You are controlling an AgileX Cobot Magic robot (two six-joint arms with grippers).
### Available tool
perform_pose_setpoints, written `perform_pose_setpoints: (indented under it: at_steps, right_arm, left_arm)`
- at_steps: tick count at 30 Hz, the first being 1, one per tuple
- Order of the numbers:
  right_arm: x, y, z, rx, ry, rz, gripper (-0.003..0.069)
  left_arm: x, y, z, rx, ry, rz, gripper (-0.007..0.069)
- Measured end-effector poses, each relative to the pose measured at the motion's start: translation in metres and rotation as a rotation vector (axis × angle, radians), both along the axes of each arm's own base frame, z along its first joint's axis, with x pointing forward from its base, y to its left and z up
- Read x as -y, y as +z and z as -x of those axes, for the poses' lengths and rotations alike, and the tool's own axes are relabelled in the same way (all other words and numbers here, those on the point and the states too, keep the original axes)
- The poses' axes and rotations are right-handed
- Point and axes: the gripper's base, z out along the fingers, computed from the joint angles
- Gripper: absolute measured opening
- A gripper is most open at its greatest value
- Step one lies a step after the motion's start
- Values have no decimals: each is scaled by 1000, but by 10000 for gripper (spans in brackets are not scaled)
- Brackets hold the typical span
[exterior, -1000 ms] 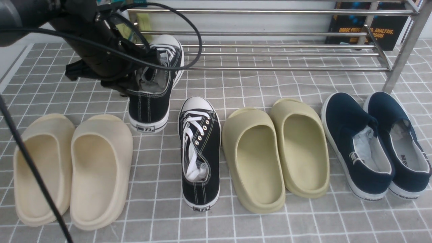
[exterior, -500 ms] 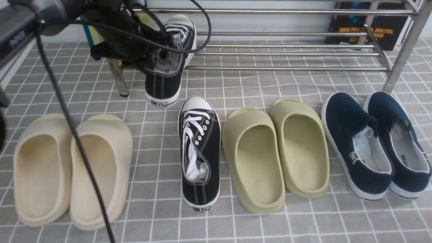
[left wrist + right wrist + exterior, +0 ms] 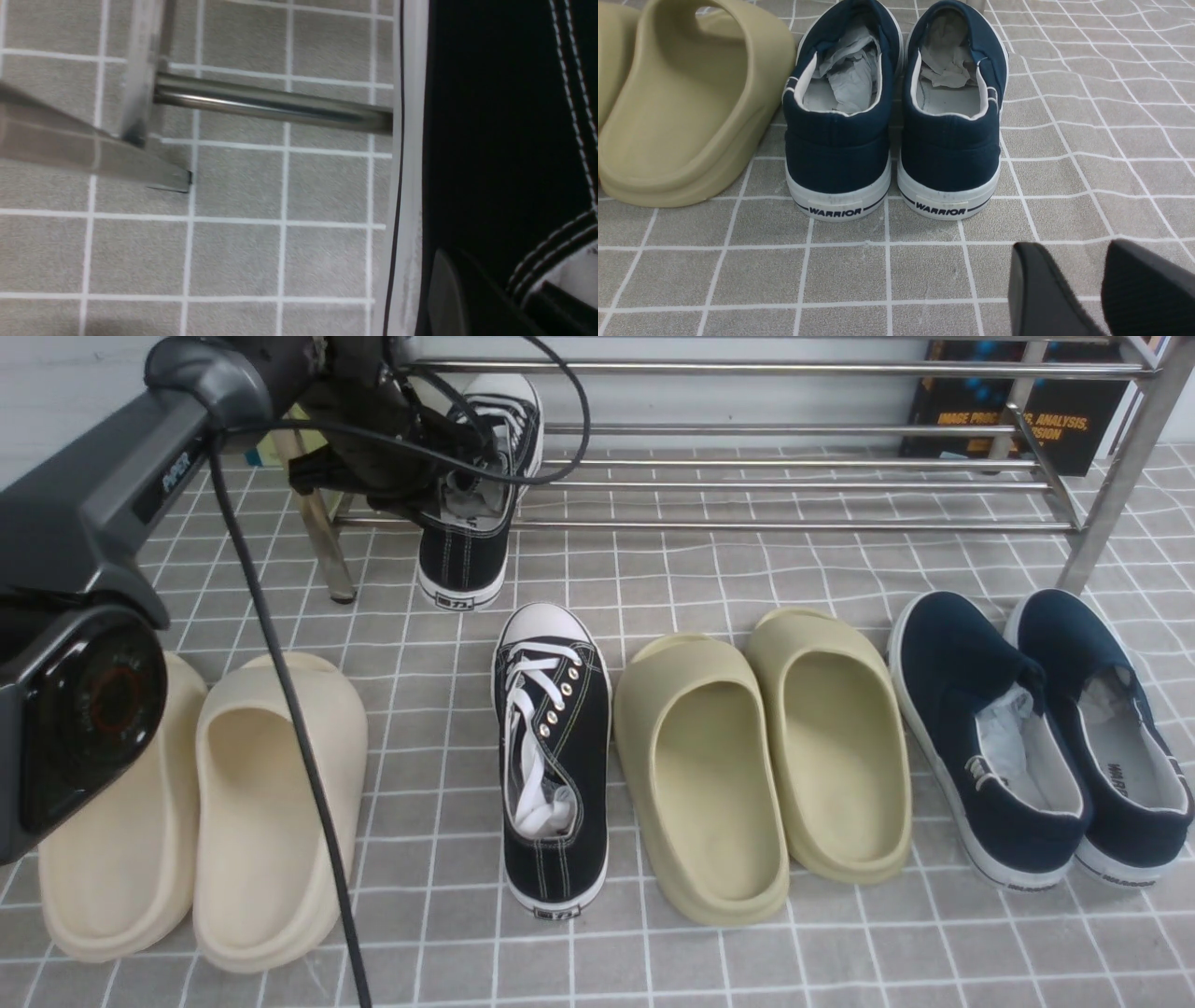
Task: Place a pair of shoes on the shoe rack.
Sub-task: Use the left arm to put a shoe into the shoe rack
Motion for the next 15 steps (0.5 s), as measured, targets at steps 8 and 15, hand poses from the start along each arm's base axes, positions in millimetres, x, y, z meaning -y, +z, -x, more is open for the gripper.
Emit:
perform_pose_setpoints:
  at_steps: [8,15]
  right_arm:
    - [0,0,0,0,-1,-2,245]
    - [0,0,0,0,-1,-3,245]
  left_arm:
    - [-2,3,-4,52,26,-15,9]
    - [-2,10,-8,110,37,7,160]
